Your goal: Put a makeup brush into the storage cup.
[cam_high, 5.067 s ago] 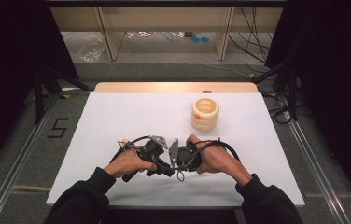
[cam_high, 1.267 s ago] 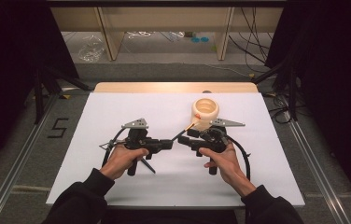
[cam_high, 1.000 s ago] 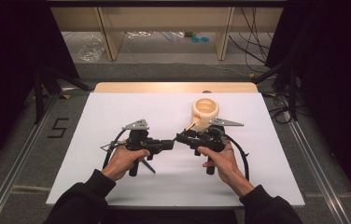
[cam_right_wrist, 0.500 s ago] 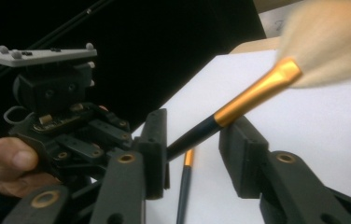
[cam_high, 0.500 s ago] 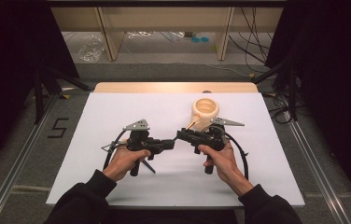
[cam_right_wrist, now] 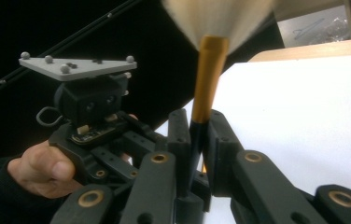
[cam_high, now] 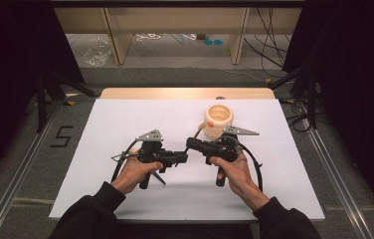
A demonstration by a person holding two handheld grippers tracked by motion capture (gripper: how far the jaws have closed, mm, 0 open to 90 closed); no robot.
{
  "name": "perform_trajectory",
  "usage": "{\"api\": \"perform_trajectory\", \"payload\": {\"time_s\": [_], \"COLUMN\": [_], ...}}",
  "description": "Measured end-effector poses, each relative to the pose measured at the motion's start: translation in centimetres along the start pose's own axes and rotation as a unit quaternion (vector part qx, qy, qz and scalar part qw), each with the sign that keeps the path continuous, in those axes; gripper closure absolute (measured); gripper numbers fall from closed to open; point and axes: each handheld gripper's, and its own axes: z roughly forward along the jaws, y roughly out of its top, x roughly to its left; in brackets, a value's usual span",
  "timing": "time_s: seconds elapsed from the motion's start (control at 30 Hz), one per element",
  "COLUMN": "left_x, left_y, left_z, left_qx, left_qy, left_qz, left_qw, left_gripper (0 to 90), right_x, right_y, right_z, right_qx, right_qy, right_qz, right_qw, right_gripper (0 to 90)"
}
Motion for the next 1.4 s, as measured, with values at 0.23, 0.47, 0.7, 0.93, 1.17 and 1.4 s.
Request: {"api": "perform_trajectory", "payload": {"time_s": [0.23,0.47,0.7,0.93,1.17,1.4], "left_x": [-0.1,-0.2,-0.3,-0.6,-0.7,-0.8], "left_y": [0.0,-0.1,-0.3,-0.4,-0.6,-0.7], "left_z": [0.1,0.4,0.6,0.9,1.1,1.3], "left_qx": [0.004,0.005,0.009,0.008,0.009,0.013], "left_qy": [-0.003,-0.006,-0.008,-0.012,-0.016,-0.017], "left_qz": [0.0,0.0,0.002,0.004,0.006,0.009], "left_qw": [1.0,1.0,0.9999,0.9999,0.9998,0.9997], "left_gripper": [80.3,80.6,80.6,80.1,79.6,75.4], "right_x": [0.3,0.5,0.6,0.7,0.7,0.9], "right_y": [0.1,0.1,0.0,0.0,-0.1,-0.2], "right_z": [0.2,0.2,0.3,0.4,0.5,0.6], "right_qx": [0.003,0.006,0.011,0.014,0.017,0.024], "right_qy": [0.003,0.002,0.006,0.007,0.009,0.007], "right_qz": [-0.017,-0.031,-0.045,-0.052,-0.059,-0.067], "right_qw": [0.9998,0.9995,0.9989,0.9985,0.9981,0.9974], "right_gripper": [83.1,83.3,83.3,83.3,83.3,83.3]}}
